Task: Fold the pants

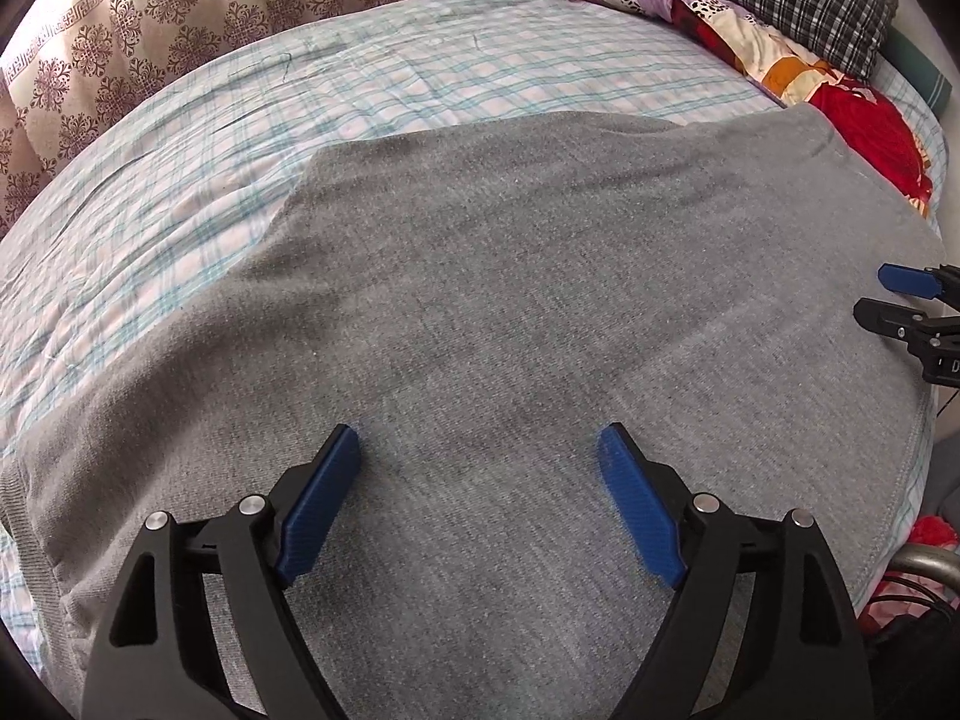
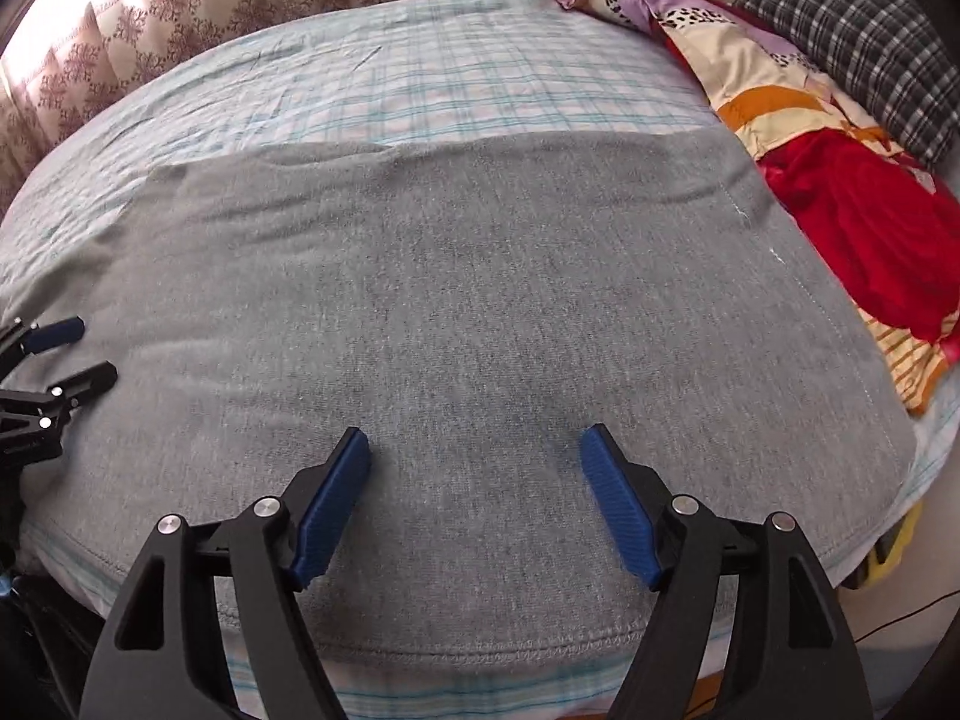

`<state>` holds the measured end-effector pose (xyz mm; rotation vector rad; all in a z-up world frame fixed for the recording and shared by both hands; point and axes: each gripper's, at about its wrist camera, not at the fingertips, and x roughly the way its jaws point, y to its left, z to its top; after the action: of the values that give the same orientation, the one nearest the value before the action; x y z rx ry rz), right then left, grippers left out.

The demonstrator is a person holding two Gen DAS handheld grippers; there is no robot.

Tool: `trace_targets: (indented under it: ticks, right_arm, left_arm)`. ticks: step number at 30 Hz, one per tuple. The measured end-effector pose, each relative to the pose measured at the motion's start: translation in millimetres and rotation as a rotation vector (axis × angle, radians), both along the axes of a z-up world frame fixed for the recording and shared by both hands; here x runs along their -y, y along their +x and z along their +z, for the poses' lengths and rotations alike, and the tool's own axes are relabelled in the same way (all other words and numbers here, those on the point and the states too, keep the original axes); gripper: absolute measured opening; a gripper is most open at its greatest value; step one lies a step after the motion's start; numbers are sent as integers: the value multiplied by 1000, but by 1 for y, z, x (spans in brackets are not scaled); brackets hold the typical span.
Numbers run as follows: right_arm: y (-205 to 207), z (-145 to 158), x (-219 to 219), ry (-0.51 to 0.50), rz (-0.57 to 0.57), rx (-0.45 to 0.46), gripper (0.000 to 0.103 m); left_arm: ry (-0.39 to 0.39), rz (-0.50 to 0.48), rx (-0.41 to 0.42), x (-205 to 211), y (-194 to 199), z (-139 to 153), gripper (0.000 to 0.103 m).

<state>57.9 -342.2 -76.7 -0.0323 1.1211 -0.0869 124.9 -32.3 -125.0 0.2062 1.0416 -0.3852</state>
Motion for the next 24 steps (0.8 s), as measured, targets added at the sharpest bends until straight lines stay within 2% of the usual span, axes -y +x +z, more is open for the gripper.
trace_targets:
  ticks: [6, 10, 13, 16, 21, 24]
  right_arm:
    - [-3, 11, 5, 35, -16, 13, 75]
    - [-17, 32, 23, 43, -56, 74, 75]
    - [-31, 47, 54, 88, -139, 123, 75]
    - [-50, 55, 98, 127, -274, 165, 75]
    - [-77, 55, 154, 167, -443, 237, 75]
    - [-87, 46, 180, 256, -521, 253, 74]
  left_arm:
    - [35, 7, 1, 4, 0, 5, 84]
    - [42, 5, 3, 9, 0, 15, 84]
    - [24, -14, 11, 21, -1, 25, 84]
    - [19, -60, 33, 39, -4, 35, 84]
    - [24, -139, 56, 71, -9, 44, 84]
    - [22, -164, 45, 86, -11, 44, 84]
